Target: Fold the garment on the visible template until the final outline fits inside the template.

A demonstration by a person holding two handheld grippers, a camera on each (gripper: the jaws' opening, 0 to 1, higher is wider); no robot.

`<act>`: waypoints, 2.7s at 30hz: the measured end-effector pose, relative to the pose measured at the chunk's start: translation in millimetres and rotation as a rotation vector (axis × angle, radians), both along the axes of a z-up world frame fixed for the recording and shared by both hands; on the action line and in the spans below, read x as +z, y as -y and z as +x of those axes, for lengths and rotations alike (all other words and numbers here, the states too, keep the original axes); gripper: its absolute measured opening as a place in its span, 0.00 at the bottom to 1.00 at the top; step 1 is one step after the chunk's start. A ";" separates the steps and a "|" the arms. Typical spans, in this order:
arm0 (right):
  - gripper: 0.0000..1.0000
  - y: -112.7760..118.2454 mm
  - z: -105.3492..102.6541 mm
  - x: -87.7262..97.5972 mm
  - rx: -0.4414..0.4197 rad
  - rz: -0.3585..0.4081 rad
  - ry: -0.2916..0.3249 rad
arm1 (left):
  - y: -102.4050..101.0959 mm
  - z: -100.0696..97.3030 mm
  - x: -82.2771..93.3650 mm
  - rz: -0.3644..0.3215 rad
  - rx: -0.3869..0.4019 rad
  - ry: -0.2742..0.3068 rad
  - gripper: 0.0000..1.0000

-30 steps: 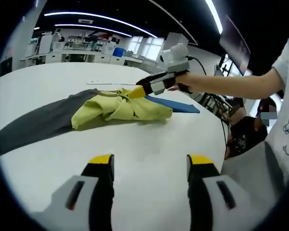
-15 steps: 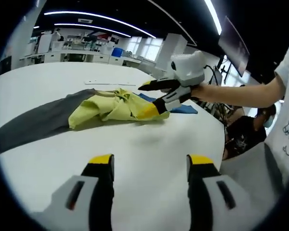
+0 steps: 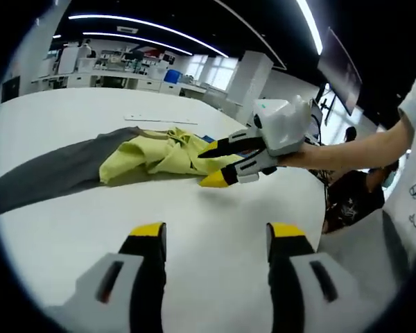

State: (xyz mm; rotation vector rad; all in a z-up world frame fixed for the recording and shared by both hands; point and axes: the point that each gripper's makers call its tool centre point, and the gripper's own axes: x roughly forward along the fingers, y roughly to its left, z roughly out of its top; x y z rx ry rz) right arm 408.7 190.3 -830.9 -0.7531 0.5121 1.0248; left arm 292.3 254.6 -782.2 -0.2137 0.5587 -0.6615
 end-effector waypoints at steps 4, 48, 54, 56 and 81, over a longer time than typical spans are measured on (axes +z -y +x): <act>0.19 3.9 1.8 -4.6 0.009 -0.033 0.021 | 4.1 14.0 -0.9 -0.033 0.003 -0.004 0.54; 0.00 35.2 0.1 5.9 -0.092 0.044 -0.008 | -9.7 139.5 -50.5 0.041 0.157 -0.048 0.05; 0.00 38.5 -3.2 4.2 -0.100 0.045 -0.014 | -6.0 143.2 -43.2 0.004 0.182 -0.038 0.00; 0.00 39.7 -3.1 3.1 -0.102 0.043 -0.013 | -6.5 143.3 -43.5 -0.014 0.194 -0.050 0.01; 0.00 58.9 -20.1 20.3 -0.131 0.081 0.004 | -10.9 121.2 -12.6 -0.124 0.219 -0.079 0.00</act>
